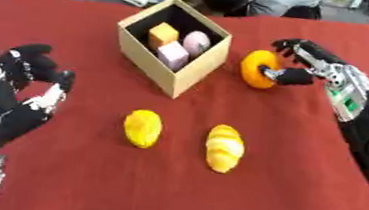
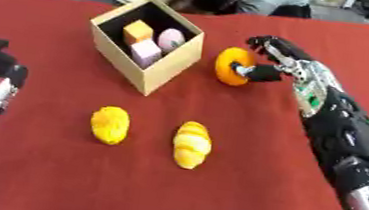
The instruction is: Pick up objects on the table and place them in the box.
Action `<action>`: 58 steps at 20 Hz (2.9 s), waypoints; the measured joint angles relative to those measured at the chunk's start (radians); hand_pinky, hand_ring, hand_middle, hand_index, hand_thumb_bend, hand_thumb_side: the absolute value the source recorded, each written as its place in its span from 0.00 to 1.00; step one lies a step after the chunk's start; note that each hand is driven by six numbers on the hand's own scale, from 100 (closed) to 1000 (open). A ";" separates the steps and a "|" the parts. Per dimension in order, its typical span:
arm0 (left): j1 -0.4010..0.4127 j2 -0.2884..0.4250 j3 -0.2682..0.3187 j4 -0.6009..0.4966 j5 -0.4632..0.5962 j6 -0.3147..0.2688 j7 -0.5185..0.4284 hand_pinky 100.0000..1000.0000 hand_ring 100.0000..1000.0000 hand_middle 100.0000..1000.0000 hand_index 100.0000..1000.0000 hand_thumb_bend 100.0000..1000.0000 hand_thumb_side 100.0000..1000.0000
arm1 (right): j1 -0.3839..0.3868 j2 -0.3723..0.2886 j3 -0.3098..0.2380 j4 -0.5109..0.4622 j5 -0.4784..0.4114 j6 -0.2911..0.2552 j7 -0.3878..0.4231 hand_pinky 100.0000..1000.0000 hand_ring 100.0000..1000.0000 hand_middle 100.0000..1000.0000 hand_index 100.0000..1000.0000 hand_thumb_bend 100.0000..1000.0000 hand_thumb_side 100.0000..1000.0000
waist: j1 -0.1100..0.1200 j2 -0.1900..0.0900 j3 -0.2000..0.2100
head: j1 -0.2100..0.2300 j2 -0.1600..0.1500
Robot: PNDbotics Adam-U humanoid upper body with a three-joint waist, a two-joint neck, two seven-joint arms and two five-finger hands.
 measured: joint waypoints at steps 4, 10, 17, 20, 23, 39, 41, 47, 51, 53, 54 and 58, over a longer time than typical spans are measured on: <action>0.001 -0.008 0.000 0.000 0.000 0.000 0.000 0.62 0.53 0.50 0.74 0.37 0.28 | 0.000 0.003 0.001 -0.001 0.000 -0.012 0.013 0.72 0.77 0.70 0.63 0.00 0.15 | 0.000 0.000 0.001 | -0.001 0.000; 0.002 -0.008 0.000 0.006 0.000 0.000 0.000 0.63 0.53 0.50 0.74 0.36 0.28 | 0.002 0.004 0.008 -0.028 -0.015 -0.019 0.017 0.69 0.73 0.63 0.45 0.00 0.00 | 0.000 0.000 0.001 | -0.002 0.001; 0.003 -0.017 0.000 0.013 0.000 0.000 0.000 0.63 0.53 0.50 0.74 0.35 0.28 | 0.009 0.004 0.026 -0.093 -0.077 -0.020 -0.024 0.67 0.71 0.59 0.37 0.00 0.00 | 0.000 0.000 -0.002 | -0.001 0.001; 0.003 -0.017 0.000 0.013 0.000 0.000 0.000 0.63 0.53 0.50 0.74 0.35 0.28 | 0.001 0.001 0.040 -0.145 -0.116 -0.025 -0.028 0.67 0.71 0.58 0.38 0.00 0.00 | 0.000 0.000 -0.002 | -0.002 0.001; 0.004 -0.017 0.000 0.013 0.000 -0.001 0.000 0.63 0.53 0.50 0.74 0.35 0.29 | -0.029 -0.002 0.054 -0.204 -0.153 -0.025 -0.028 0.68 0.71 0.59 0.39 0.00 0.00 | 0.000 0.000 -0.001 | -0.004 0.001; 0.000 -0.034 -0.034 0.019 0.001 -0.006 -0.031 0.63 0.53 0.50 0.74 0.34 0.29 | -0.149 0.065 0.047 -0.150 -0.047 -0.010 -0.092 0.70 0.74 0.68 0.80 0.00 0.31 | 0.000 0.000 0.082 | -0.083 -0.009; 0.000 -0.034 -0.036 0.019 0.001 -0.006 -0.033 0.63 0.53 0.50 0.74 0.34 0.29 | -0.148 0.076 0.060 -0.150 -0.019 -0.029 -0.087 0.71 0.75 0.70 0.88 0.08 0.48 | 0.000 0.000 0.082 | -0.085 -0.009; -0.001 -0.034 -0.037 0.025 0.001 -0.007 -0.034 0.63 0.53 0.50 0.74 0.34 0.29 | -0.144 0.088 0.118 -0.228 0.035 -0.090 -0.048 0.72 0.76 0.72 0.90 0.13 0.51 | 0.000 0.000 0.065 | -0.082 -0.009; 0.001 -0.034 -0.035 0.025 0.000 -0.008 -0.031 0.63 0.53 0.50 0.74 0.34 0.29 | -0.124 0.067 0.157 -0.323 -0.015 -0.120 -0.010 0.72 0.76 0.72 0.88 0.09 0.42 | 0.000 0.000 0.043 | -0.072 -0.011; 0.003 -0.034 -0.029 0.026 -0.002 -0.007 -0.027 0.63 0.53 0.50 0.74 0.34 0.29 | -0.099 0.032 0.181 -0.390 -0.077 -0.129 0.013 0.72 0.76 0.72 0.88 0.08 0.41 | 0.000 0.000 0.028 | -0.062 -0.012; 0.005 -0.034 -0.026 0.027 -0.003 -0.007 -0.023 0.63 0.53 0.50 0.74 0.34 0.29 | -0.083 0.010 0.195 -0.429 -0.114 -0.131 0.026 0.72 0.76 0.72 0.88 0.07 0.41 | 0.000 0.000 0.021 | -0.056 -0.013; 0.011 -0.033 -0.010 0.030 -0.009 -0.007 -0.007 0.63 0.53 0.50 0.74 0.34 0.29 | 0.003 -0.092 0.247 -0.609 -0.264 -0.117 0.082 0.72 0.76 0.72 0.87 0.05 0.41 | -0.001 0.000 -0.003 | -0.035 -0.013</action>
